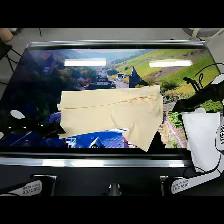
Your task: Fold the shirts.
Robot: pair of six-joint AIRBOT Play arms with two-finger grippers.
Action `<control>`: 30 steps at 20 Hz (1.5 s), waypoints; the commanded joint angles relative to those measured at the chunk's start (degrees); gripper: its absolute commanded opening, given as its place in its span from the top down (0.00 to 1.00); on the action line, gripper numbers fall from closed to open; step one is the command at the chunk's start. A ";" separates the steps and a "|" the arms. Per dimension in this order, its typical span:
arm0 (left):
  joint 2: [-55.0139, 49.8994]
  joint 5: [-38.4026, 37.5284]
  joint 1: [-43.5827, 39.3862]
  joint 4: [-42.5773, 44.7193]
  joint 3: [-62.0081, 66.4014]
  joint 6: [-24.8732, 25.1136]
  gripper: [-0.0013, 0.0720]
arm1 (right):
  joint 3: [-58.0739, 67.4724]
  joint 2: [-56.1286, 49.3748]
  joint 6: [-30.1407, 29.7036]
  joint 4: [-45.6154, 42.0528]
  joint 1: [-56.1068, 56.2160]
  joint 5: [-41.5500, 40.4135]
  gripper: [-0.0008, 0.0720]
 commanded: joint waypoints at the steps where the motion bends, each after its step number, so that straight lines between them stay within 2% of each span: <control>1: -0.07 4.24 -2.19 -0.87 -0.59 -2.29 0.49 | -2.23 0.39 -0.66 0.59 0.39 -0.98 0.25; 2: -0.07 4.76 -3.06 -0.87 -0.59 -2.49 0.51 | -3.52 0.50 -0.94 0.76 1.03 -1.44 0.25; 4: -0.04 4.81 -4.07 -0.85 -0.57 -2.45 0.87 | -6.84 0.55 -1.81 1.01 2.93 -2.89 0.22; 5: 0.07 4.76 -4.07 -0.85 -0.57 -2.45 0.95 | -8.50 0.55 -2.12 0.94 3.98 -4.15 0.22; 12: 3.04 4.76 -3.98 -0.85 -0.55 -1.60 0.95 | -15.91 0.46 -1.60 3.52 7.17 -14.23 0.23; 14: 4.09 4.76 -3.98 -0.85 -0.55 -1.60 0.95 | -16.35 0.07 -1.25 5.79 7.17 -15.56 0.29; 15: 4.37 4.76 -3.98 -0.85 -0.52 -1.60 0.95 | -16.37 -0.24 -0.70 6.21 7.17 -15.39 0.38; 18: 4.55 4.76 -3.98 -0.83 0.90 -1.57 0.95 | -16.33 -0.11 0.31 6.47 7.17 -14.34 0.96; 21: 7.56 4.76 -3.96 -0.79 8.81 -1.38 0.95 | -13.62 5.16 -1.99 6.58 6.99 -12.35 0.97; 25: 18.60 7.41 -3.96 -0.74 35.39 -1.44 0.95 | 3.39 23.21 -5.09 5.84 6.99 -12.68 0.97; 27: 24.26 12.24 -3.96 -0.63 51.39 -1.64 0.95 | 14.08 34.64 -5.29 1.49 6.99 -16.61 0.97; 28: 26.49 14.23 -3.98 0.00 57.27 -1.88 0.95 | 17.94 40.44 -3.23 -1.44 6.99 -21.44 0.97; 30: 31.23 15.06 -3.98 4.28 64.26 -6.19 0.95 | 20.39 50.82 -1.46 -5.35 6.99 -28.83 0.97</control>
